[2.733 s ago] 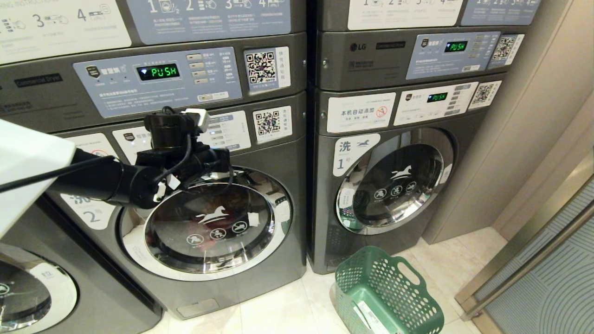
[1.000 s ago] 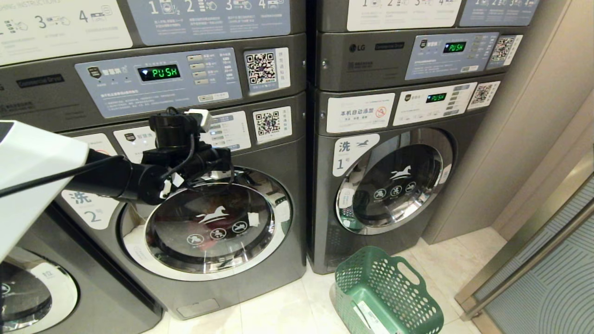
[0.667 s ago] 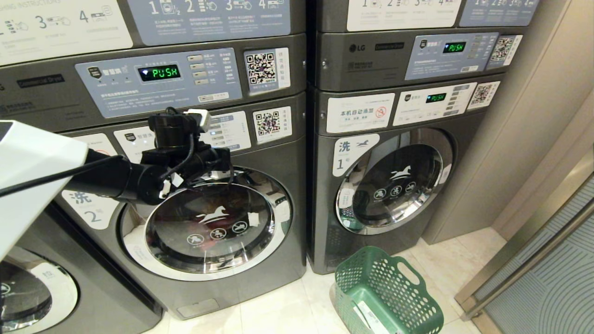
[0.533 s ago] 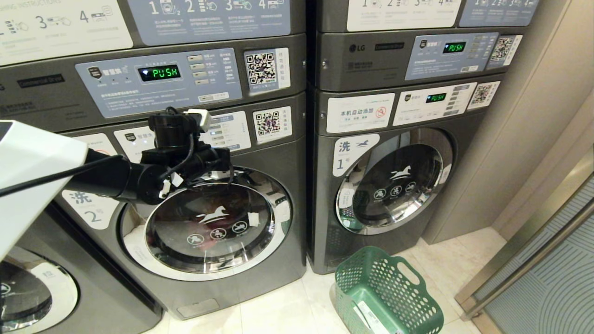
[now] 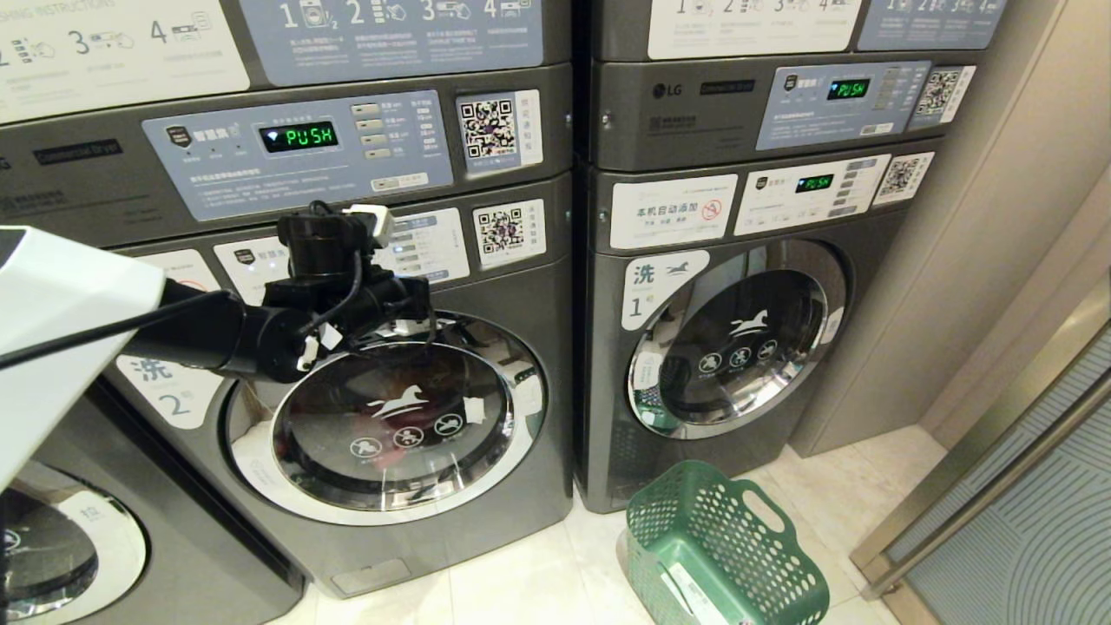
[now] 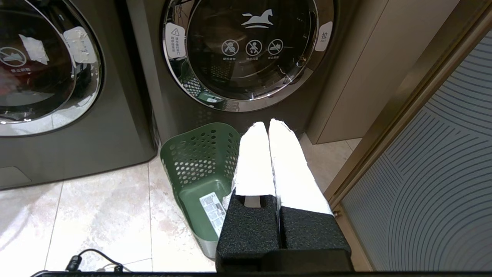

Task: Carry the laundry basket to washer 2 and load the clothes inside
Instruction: Press the washing machine switch

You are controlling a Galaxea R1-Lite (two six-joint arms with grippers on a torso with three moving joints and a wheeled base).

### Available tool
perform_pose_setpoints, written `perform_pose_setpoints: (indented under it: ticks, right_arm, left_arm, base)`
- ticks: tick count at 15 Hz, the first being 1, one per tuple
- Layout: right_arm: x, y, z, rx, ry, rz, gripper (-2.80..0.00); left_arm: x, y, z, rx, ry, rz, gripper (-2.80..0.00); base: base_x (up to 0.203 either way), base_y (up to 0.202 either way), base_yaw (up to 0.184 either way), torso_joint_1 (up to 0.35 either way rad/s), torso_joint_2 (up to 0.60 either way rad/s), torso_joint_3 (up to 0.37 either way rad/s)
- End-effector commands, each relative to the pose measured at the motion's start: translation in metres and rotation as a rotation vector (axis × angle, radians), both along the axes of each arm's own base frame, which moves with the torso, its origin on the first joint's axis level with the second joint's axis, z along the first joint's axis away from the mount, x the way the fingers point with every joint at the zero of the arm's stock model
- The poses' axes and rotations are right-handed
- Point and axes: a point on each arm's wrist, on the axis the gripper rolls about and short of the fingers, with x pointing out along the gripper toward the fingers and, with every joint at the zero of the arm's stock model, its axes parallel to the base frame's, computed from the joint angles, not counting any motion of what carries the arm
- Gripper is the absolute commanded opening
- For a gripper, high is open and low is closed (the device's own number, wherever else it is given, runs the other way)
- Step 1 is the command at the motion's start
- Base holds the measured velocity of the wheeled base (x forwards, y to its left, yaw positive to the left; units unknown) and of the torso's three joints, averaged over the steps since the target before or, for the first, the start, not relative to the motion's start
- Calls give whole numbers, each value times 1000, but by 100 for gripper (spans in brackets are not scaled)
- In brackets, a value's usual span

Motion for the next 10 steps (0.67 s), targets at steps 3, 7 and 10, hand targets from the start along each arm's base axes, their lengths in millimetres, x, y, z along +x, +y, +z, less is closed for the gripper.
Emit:
perform_pose_setpoints:
  ticks: [3,7,10]
  right_arm:
    - [0,0,0,-1,2,2,-280]
    - [0,0,0,0,2,0,-280]
    - [0,0,0,0,2,2,-280]
  left_arm:
    - [-19,-8,2,2,16,-27,-280]
    - [-23,-14,4,0,12,-43,-280]
    - [-27,-14,6,2,13,-45,-280]
  base:
    - [0,0,0,0,0,0]
    - [0,0,0,0,0,0]
    - [0,0,0,0,0,0]
